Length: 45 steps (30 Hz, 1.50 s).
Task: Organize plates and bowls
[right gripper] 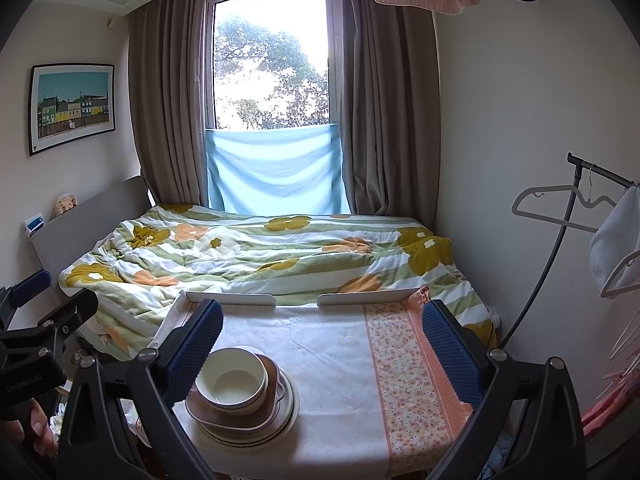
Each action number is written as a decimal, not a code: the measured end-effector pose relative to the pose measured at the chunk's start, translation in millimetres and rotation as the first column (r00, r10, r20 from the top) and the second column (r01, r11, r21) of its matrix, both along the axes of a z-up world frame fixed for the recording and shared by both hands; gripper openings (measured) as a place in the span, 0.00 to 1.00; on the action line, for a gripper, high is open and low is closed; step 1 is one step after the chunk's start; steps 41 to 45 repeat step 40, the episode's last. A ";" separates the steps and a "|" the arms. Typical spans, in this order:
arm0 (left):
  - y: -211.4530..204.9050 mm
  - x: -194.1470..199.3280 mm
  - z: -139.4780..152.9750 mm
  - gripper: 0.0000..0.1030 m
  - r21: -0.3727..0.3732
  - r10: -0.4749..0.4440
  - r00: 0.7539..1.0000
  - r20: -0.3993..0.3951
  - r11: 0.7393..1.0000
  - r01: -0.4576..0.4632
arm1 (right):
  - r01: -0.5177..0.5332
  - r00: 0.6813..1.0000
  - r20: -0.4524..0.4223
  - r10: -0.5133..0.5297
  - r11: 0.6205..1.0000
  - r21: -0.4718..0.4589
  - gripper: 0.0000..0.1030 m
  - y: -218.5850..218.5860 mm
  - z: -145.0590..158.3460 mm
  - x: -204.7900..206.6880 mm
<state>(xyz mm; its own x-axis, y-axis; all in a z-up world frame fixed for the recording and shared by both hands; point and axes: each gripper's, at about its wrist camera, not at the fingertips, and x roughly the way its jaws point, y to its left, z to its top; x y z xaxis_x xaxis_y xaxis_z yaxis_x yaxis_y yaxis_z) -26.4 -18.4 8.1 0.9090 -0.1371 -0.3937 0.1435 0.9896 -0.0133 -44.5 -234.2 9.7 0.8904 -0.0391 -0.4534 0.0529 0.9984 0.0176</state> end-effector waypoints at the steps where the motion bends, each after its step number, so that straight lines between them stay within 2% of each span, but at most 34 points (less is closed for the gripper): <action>1: -0.4 0.3 -0.2 1.00 0.000 -0.001 1.000 0.000 1.000 0.001 | 0.000 1.000 0.000 0.000 1.000 0.001 0.96 -0.1 0.1 0.1; 26: -3.6 -0.1 -3.2 1.00 -0.009 -0.003 1.000 -0.004 1.000 0.003 | 0.001 1.000 -0.004 -0.001 1.000 0.000 0.96 -2.3 0.0 -0.1; 33: -2.8 4.4 -5.5 1.00 -0.009 0.033 0.999 -0.011 0.999 -0.033 | -0.001 1.000 -0.010 0.001 1.000 0.008 0.96 -7.5 -1.9 0.3; 45: -8.8 9.6 -10.3 1.00 -0.003 0.042 0.999 -0.017 0.999 -0.042 | -0.013 0.999 -0.029 0.013 1.000 0.017 0.96 -8.8 -5.8 9.5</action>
